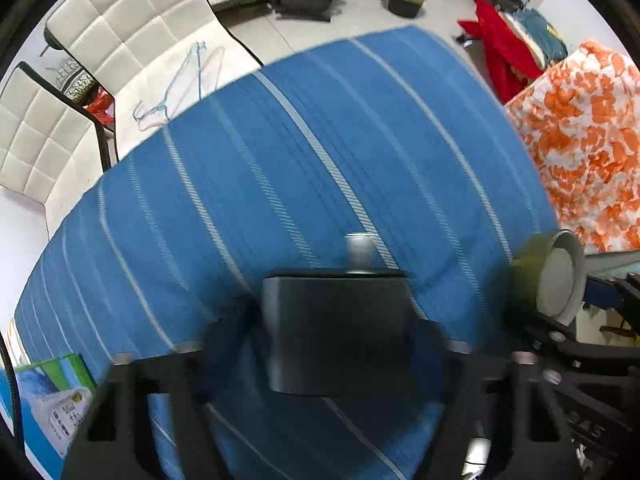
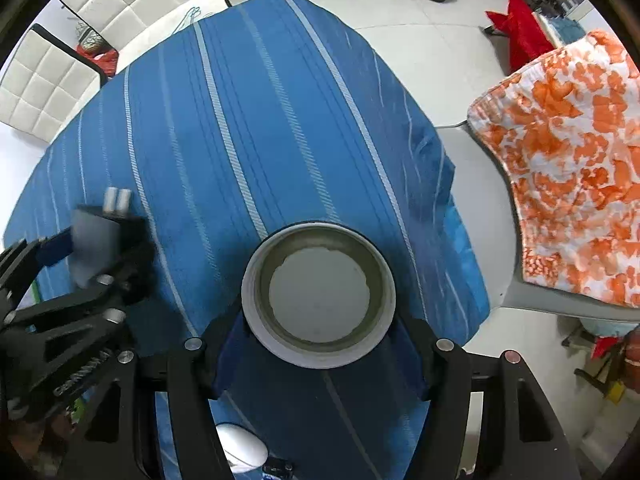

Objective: Organize rigid objects
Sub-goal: 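Grasp the metal lid with the right tool while the left tool grasps the grey charger, then carry the grey charger and metal lid into the blue box with both tools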

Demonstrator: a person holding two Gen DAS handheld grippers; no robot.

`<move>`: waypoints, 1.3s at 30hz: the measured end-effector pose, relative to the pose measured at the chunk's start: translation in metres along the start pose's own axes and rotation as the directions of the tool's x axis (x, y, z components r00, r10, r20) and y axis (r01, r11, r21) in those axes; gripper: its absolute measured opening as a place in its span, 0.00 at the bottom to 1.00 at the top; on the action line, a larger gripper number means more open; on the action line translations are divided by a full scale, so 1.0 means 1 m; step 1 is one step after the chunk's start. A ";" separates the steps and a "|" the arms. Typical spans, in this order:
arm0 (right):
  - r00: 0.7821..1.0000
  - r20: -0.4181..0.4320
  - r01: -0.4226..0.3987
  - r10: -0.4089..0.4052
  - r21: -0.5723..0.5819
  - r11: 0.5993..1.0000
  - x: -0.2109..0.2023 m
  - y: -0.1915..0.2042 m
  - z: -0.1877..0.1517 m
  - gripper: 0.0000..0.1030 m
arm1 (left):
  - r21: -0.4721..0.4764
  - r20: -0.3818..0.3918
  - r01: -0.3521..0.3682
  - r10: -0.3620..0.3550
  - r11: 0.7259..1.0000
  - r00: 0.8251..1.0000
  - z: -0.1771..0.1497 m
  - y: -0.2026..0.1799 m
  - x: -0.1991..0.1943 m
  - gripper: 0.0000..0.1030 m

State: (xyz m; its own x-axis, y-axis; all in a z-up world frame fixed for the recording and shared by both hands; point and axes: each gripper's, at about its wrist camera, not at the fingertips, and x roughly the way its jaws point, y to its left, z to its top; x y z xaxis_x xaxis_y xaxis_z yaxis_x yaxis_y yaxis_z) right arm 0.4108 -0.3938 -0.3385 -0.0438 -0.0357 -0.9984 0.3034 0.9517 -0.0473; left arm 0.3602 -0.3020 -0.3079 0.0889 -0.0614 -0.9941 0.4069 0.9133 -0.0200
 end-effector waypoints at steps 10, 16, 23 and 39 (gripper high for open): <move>0.998 0.054 0.037 -0.032 -0.077 0.996 -0.002 0.041 -0.022 0.64 | -0.129 -0.007 -0.012 0.011 0.992 1.000 -0.064 0.035 -0.009 0.54; 0.996 0.088 0.013 -0.007 -0.073 0.997 -0.019 0.060 -0.053 0.64 | -0.165 0.041 -0.009 0.016 0.986 0.999 -0.098 0.045 -0.038 0.54; 0.984 0.175 0.001 0.014 -0.084 0.997 -0.073 0.084 -0.093 0.64 | -0.165 0.155 0.018 0.008 0.986 0.988 -0.127 0.060 -0.098 0.54; 0.933 0.331 -0.074 0.143 -0.213 0.974 -0.214 0.208 -0.227 0.42 | -0.216 0.339 -0.031 0.105 0.976 0.935 -0.251 0.142 -0.245 0.54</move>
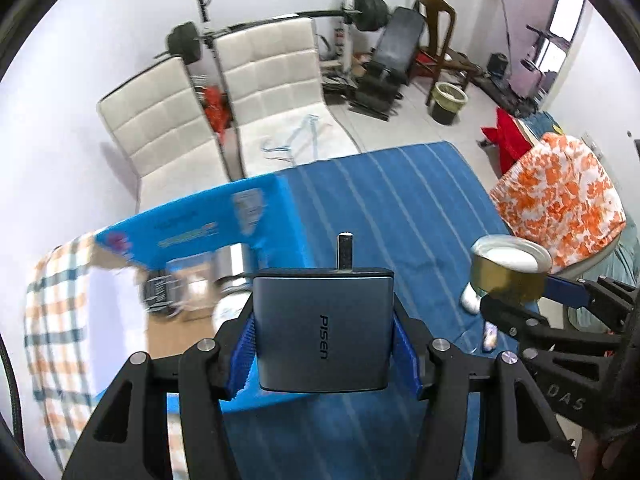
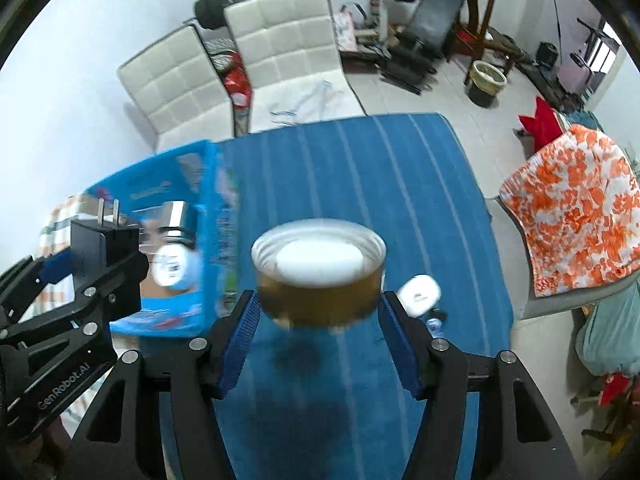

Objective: Organize rigid objects
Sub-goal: 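Carry the grey charger and metal lid into the blue box with both tools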

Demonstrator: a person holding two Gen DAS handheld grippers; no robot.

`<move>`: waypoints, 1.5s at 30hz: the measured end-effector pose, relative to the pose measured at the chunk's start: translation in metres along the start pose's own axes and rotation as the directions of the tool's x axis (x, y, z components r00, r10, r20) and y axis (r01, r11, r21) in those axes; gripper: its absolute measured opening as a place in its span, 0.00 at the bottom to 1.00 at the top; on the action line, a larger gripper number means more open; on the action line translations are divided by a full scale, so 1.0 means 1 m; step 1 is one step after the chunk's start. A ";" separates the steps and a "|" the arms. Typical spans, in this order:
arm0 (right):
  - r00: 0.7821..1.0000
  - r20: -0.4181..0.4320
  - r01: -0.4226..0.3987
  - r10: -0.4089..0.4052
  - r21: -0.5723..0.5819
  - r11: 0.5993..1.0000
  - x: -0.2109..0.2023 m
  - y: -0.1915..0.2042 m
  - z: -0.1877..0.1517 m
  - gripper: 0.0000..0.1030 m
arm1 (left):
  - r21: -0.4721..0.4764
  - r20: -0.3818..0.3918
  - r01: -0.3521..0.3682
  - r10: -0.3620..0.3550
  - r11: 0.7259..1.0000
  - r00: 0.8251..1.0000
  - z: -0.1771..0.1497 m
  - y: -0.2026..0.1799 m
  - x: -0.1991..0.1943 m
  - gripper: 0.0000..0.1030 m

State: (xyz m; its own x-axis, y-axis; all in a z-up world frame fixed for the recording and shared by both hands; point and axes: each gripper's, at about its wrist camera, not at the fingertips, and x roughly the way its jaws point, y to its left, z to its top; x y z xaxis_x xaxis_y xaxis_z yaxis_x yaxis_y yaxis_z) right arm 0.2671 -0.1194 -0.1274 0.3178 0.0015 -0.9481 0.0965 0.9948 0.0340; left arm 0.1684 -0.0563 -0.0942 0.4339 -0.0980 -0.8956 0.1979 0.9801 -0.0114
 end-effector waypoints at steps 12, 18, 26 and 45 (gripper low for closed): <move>0.970 -0.160 -0.161 0.182 0.136 0.978 0.056 0.001 -0.044 0.03 | -0.199 -0.074 -0.060 0.046 0.978 0.996 -0.063 0.090 -0.005 0.54; 0.968 -0.121 -0.177 0.222 0.300 0.937 0.106 -0.043 -0.010 0.80 | -0.276 -0.099 -0.032 0.005 0.961 0.995 -0.071 0.104 0.012 0.54; 0.988 -0.150 0.005 0.032 0.244 0.970 0.197 -0.036 0.068 0.80 | -0.322 -0.069 -0.005 -0.018 0.947 0.997 -0.020 0.091 0.050 0.54; 0.963 -0.237 0.154 -0.128 0.094 0.984 0.279 -0.025 0.110 0.66 | -0.290 -0.162 -0.009 -0.040 0.957 0.986 0.034 0.062 0.140 0.54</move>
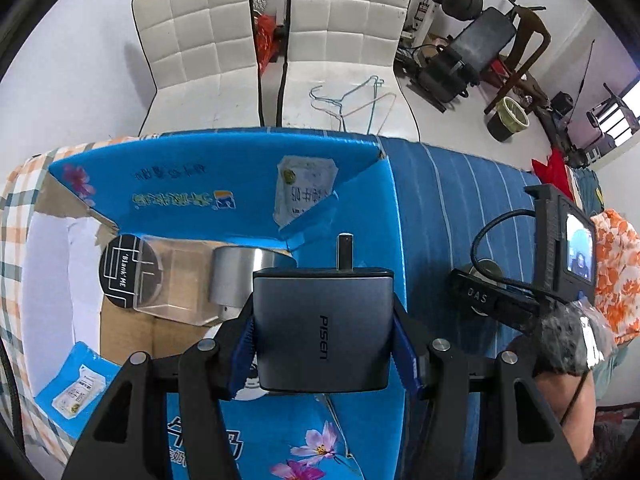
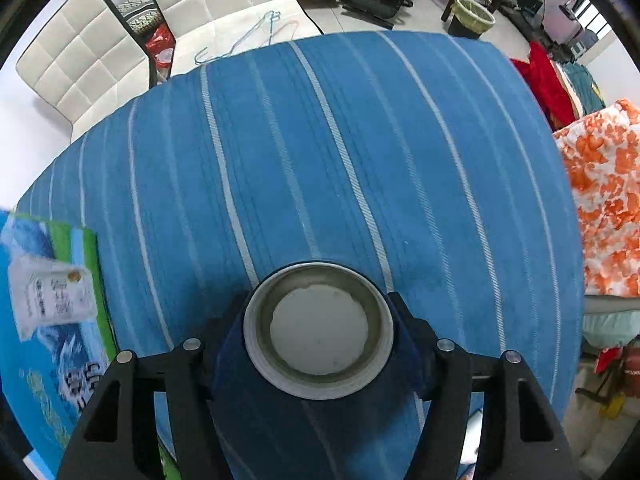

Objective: Organize rigid objects
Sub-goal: 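Carry the grey charger and metal lid into the blue box with both tools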

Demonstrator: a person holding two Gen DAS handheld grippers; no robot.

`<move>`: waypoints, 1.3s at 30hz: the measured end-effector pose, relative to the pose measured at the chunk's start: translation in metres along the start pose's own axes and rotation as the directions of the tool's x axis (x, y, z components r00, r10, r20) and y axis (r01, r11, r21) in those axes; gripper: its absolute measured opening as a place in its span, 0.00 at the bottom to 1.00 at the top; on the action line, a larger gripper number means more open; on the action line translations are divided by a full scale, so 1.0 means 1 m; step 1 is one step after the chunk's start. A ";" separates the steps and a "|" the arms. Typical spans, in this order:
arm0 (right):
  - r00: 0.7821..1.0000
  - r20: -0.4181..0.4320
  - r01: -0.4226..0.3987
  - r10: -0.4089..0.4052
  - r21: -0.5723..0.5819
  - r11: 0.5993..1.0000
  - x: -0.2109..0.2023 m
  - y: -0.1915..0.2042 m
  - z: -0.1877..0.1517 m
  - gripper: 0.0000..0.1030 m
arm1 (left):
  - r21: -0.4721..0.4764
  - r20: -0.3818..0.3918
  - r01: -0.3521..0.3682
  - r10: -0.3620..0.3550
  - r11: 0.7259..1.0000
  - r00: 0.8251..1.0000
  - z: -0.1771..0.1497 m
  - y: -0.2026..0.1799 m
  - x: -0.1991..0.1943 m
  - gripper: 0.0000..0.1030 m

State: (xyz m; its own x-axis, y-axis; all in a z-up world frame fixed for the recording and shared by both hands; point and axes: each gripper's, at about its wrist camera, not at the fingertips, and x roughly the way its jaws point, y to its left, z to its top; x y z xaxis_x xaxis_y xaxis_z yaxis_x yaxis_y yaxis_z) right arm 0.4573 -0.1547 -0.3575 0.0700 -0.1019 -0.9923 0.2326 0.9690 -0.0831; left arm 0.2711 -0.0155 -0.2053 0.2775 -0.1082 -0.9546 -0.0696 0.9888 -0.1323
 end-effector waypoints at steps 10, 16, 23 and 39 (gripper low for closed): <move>0.979 0.110 -0.173 0.173 -0.011 0.985 -0.102 0.000 -0.057 0.66 | 0.090 0.034 -0.016 0.013 0.996 0.999 -0.030 0.011 -0.037 0.54; 0.953 0.144 -0.253 0.266 -0.104 0.962 -0.172 0.036 -0.110 0.66 | 0.087 0.065 0.006 -0.012 0.996 0.998 -0.056 0.049 -0.086 0.54; 0.921 0.130 -0.343 0.368 -0.180 0.922 -0.210 0.118 -0.168 0.66 | 0.080 0.115 -0.057 0.048 0.995 0.992 -0.080 0.109 -0.133 0.54; 0.883 -0.155 -0.454 0.443 -0.046 0.890 -0.088 0.241 -0.156 0.66 | 0.007 -0.025 -0.037 0.038 0.999 0.999 -0.084 0.195 -0.054 0.54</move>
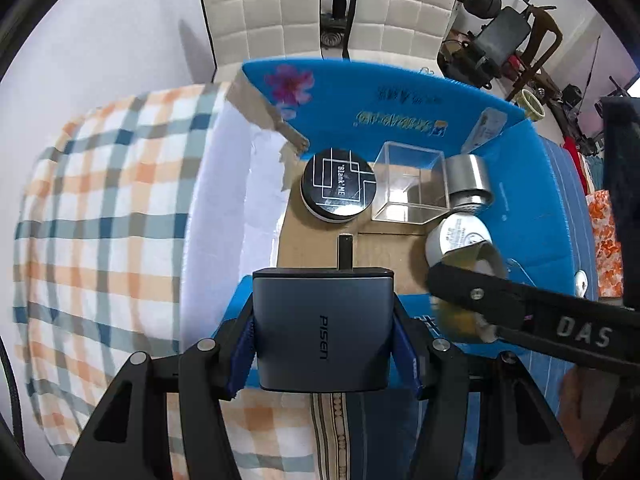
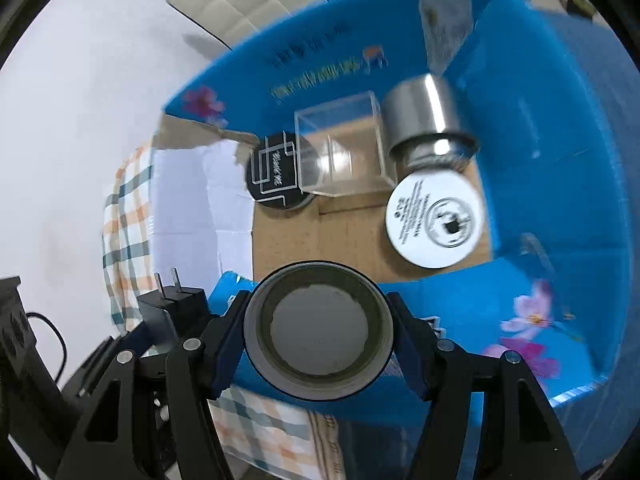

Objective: Organize rigid objects
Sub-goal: 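Carry the grey charger and metal lid into the blue box with both tools, then open both tools and lift them out of the blue box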

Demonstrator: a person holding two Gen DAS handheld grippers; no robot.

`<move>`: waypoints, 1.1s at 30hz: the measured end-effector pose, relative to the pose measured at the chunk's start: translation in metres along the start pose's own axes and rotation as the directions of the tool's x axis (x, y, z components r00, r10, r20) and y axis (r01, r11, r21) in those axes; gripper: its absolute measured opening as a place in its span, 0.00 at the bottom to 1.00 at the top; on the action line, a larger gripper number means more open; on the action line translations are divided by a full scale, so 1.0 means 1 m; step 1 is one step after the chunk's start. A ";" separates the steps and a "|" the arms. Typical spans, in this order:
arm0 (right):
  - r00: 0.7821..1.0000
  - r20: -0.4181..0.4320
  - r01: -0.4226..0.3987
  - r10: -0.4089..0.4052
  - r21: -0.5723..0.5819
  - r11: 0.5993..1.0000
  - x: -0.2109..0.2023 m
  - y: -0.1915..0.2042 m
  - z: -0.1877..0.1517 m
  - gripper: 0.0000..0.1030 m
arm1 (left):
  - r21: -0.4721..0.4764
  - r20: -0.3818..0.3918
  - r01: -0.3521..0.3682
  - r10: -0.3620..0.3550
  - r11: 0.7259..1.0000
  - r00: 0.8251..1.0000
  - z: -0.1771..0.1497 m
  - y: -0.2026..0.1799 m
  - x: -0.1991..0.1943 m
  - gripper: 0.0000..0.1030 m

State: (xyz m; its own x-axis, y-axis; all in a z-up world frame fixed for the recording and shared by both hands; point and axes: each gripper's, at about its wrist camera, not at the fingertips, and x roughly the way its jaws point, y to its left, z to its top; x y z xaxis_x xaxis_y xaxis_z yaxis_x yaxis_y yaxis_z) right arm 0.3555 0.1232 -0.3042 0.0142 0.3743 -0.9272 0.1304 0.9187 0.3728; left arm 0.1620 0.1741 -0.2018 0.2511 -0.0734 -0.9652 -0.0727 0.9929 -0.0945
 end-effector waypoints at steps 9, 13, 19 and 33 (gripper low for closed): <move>0.996 -0.085 0.025 -0.019 0.069 0.997 0.053 -0.003 0.019 0.66 | 0.013 -0.092 0.043 -0.042 0.999 0.995 0.015 0.007 0.051 0.54; 0.994 -0.096 0.068 -0.061 0.079 0.995 0.065 -0.007 0.026 0.66 | 0.009 -0.123 0.055 -0.054 0.998 0.991 0.017 0.009 0.066 0.55; 0.988 -0.087 0.134 -0.127 0.086 0.987 0.068 -0.020 0.029 0.67 | 0.004 -0.151 0.045 -0.044 0.999 0.987 0.018 0.012 0.079 0.56; 0.964 -0.013 0.264 -0.264 -0.045 0.964 0.018 -0.023 0.019 0.84 | 0.034 -0.144 0.010 -0.005 0.999 0.990 0.006 0.012 0.054 0.75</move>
State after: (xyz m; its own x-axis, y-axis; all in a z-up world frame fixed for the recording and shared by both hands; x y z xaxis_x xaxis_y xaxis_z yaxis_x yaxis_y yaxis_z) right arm 0.3713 0.1065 -0.3302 -0.0335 0.1196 -0.9923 0.0852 0.9895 0.1164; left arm 0.1806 0.1822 -0.2535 0.1096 -0.0916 -0.9897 -0.0371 0.9947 -0.0962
